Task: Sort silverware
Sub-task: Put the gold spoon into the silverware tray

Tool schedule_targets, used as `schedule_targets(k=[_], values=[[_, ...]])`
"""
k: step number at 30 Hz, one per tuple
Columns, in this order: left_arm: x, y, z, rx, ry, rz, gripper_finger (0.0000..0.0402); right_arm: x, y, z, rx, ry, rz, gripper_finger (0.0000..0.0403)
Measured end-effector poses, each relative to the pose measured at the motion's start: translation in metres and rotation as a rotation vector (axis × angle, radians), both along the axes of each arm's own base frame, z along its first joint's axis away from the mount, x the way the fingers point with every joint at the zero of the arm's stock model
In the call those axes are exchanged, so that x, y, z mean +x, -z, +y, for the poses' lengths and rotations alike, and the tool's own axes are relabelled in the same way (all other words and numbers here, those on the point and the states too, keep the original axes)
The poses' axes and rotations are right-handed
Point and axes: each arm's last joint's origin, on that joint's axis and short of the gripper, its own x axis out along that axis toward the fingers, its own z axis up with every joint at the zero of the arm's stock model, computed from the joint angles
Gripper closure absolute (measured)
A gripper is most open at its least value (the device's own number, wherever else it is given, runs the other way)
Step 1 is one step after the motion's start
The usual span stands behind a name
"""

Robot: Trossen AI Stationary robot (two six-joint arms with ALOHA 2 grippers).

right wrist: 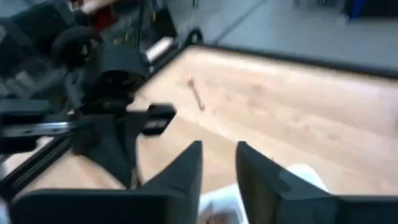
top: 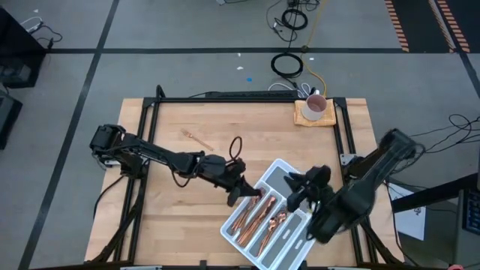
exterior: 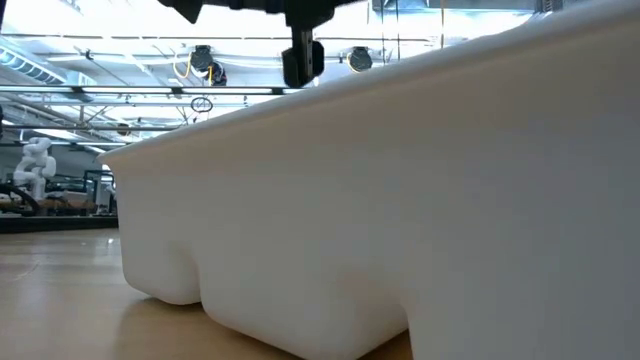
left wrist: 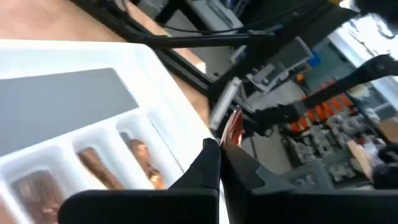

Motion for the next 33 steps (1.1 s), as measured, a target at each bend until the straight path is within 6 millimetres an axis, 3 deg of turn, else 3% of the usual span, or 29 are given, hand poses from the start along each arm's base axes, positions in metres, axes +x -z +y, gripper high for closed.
schedule_targets(k=[4, 11, 17, 21, 26, 33], values=[[-0.001, 0.001, -0.001, 0.024, 0.021, 0.003, 0.04, -0.003, -0.025, -0.018, 0.146, -0.128, 0.081, 0.0275], [-0.003, 0.008, -0.002, 0.059, 0.052, 0.062, 0.04, 0.047, -0.035, -0.038, 0.341, -0.489, 0.146, 0.025], [-0.005, 0.008, -0.008, 0.056, 0.087, 0.068, 0.0401, 0.062, -0.029, -0.055, 0.336, -0.519, 0.187, 0.025], [-0.006, 0.01, -0.011, 0.074, 0.102, 0.076, 0.0401, 0.068, -0.009, -0.055, 0.386, -0.58, 0.263, 0.025], [-0.008, 0.01, -0.015, 0.076, 0.112, 0.082, 0.0401, 0.079, 0.009, -0.05, 0.466, -0.7, 0.194, 0.025], [-0.008, 0.011, -0.014, 0.077, 0.111, 0.091, 0.0401, 0.083, 0.025, -0.057, 0.465, -0.679, 0.207, 0.025]])
